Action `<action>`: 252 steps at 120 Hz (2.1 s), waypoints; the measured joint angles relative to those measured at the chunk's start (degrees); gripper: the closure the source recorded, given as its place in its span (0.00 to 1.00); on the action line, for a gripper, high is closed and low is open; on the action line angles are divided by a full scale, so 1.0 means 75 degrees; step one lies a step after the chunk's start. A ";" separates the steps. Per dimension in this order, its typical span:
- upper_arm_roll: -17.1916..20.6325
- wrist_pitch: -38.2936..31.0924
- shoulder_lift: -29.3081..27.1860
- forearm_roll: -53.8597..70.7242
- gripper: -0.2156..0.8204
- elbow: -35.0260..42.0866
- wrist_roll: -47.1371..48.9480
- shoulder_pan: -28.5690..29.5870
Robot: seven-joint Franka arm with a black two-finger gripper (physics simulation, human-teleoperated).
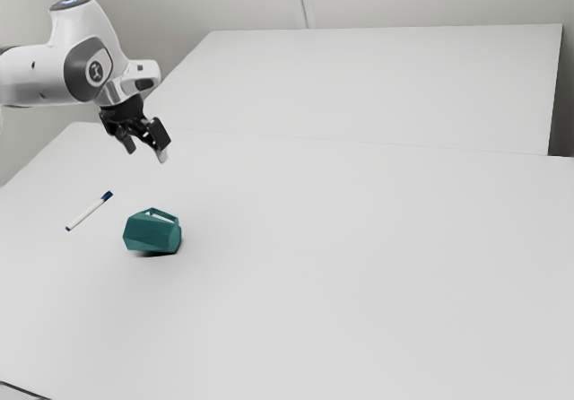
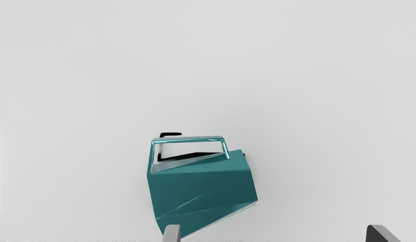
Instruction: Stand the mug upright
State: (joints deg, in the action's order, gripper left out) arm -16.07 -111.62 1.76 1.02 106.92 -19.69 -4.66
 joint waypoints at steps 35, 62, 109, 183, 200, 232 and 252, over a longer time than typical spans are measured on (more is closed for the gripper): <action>0.0301 0.0100 0.0077 -0.0907 0.21 0.0008 -0.0298 0.0583; 0.0310 0.0607 0.0866 -0.1675 0.21 -0.0410 -0.1084 0.2161; 0.0162 0.1956 0.2073 -0.2774 0.21 -0.1024 -0.2195 0.2551; 0.0216 0.3257 0.3557 -0.4705 0.21 -0.1677 -0.3273 0.3404; 0.0231 0.3382 0.3650 -0.5145 0.26 -0.1651 -0.3420 0.3569; 0.0232 0.3519 0.3696 -0.5548 0.57 -0.1572 -0.3619 0.3758; 0.0232 0.3565 0.3691 -0.5618 0.76 -0.1524 -0.3708 0.3814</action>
State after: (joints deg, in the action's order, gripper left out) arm -14.32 -84.87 29.44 -41.12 95.49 -47.49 23.94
